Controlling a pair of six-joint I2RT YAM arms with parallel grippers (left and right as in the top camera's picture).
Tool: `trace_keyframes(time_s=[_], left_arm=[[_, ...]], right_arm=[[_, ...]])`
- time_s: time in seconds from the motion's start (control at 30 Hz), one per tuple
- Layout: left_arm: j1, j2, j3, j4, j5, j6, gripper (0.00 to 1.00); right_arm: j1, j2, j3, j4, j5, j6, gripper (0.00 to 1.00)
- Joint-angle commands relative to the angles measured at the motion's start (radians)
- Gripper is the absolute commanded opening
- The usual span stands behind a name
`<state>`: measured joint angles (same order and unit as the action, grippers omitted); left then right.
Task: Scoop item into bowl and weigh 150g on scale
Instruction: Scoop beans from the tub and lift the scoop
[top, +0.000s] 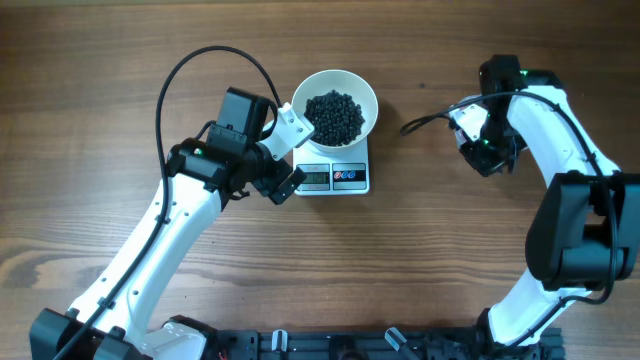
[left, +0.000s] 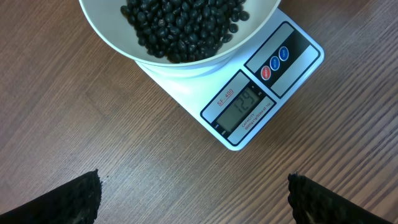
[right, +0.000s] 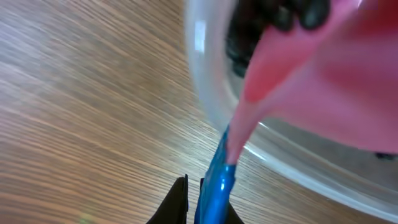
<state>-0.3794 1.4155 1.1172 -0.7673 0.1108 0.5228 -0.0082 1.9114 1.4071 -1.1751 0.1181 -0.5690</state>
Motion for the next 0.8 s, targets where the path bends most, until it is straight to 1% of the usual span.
trace_keyframes(time_s=[0.0,0.13,0.33,0.57,0.77], left_arm=[[0.002,-0.008,-0.004,-0.001,0.016,0.02,1.0],[0.002,-0.008,-0.004,-0.001,0.016,0.02,1.0],[0.002,-0.008,-0.003,-0.001,0.016,0.02,1.0],[0.002,-0.008,-0.003,-0.001,0.016,0.02,1.0],[0.002,-0.008,-0.003,-0.001,0.016,0.02,1.0]], right_arm=[[0.021,0.045,0.004,-0.043,-0.242,-0.029,0.04],[0.012,0.043,0.051,-0.078,-0.336,-0.03,0.04],[-0.034,0.043,0.076,-0.105,-0.403,-0.033,0.04],[-0.177,0.043,0.076,-0.11,-0.505,-0.037,0.04],[-0.296,0.043,0.076,-0.113,-0.655,-0.086,0.04]])
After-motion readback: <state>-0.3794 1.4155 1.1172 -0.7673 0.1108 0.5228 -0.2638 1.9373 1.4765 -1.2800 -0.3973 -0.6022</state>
